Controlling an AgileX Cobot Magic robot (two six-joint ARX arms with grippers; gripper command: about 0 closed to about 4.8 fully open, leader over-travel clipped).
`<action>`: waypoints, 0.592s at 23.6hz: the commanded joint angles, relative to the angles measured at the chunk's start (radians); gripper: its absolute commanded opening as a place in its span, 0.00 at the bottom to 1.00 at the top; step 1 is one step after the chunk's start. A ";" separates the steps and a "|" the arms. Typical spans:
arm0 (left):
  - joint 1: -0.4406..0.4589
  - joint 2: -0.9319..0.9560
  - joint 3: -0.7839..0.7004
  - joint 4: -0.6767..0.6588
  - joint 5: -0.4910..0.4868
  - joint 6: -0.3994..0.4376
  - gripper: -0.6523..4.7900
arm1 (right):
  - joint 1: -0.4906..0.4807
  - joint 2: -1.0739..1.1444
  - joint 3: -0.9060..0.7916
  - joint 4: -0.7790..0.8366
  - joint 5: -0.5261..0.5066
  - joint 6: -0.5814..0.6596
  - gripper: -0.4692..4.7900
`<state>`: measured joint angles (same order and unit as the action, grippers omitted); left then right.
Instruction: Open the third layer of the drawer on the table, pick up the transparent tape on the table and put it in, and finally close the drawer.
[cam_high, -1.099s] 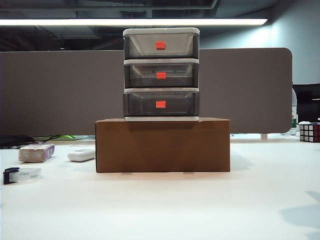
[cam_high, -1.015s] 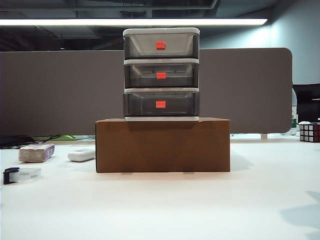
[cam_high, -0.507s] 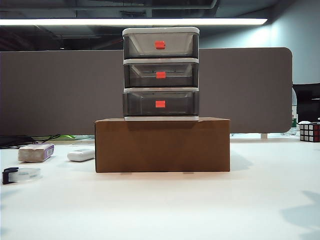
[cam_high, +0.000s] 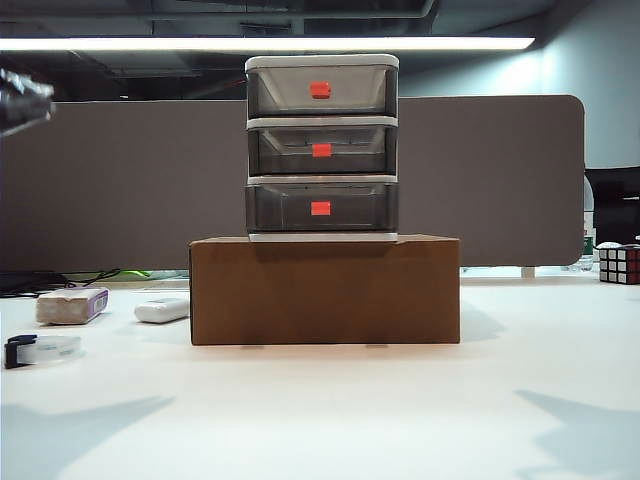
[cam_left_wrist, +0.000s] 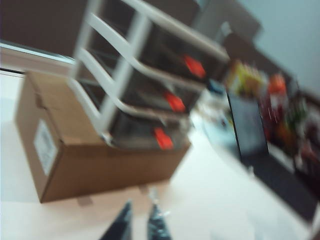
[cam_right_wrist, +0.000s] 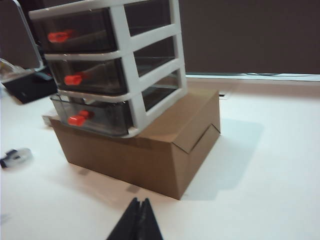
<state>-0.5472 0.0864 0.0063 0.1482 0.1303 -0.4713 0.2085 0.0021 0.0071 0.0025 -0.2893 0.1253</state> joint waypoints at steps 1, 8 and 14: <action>-0.107 0.031 0.002 0.021 -0.147 -0.052 0.18 | 0.003 0.000 -0.006 0.024 -0.053 0.063 0.08; -0.363 0.401 0.004 0.302 -0.470 0.064 0.24 | 0.077 0.003 0.014 0.013 0.003 0.063 0.08; -0.442 1.054 0.192 0.711 -0.534 0.192 0.39 | 0.164 0.119 0.121 -0.102 0.153 0.029 0.08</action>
<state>-0.9894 1.0798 0.1677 0.7944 -0.4015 -0.3019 0.3588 0.0883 0.1089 -0.0959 -0.1799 0.1623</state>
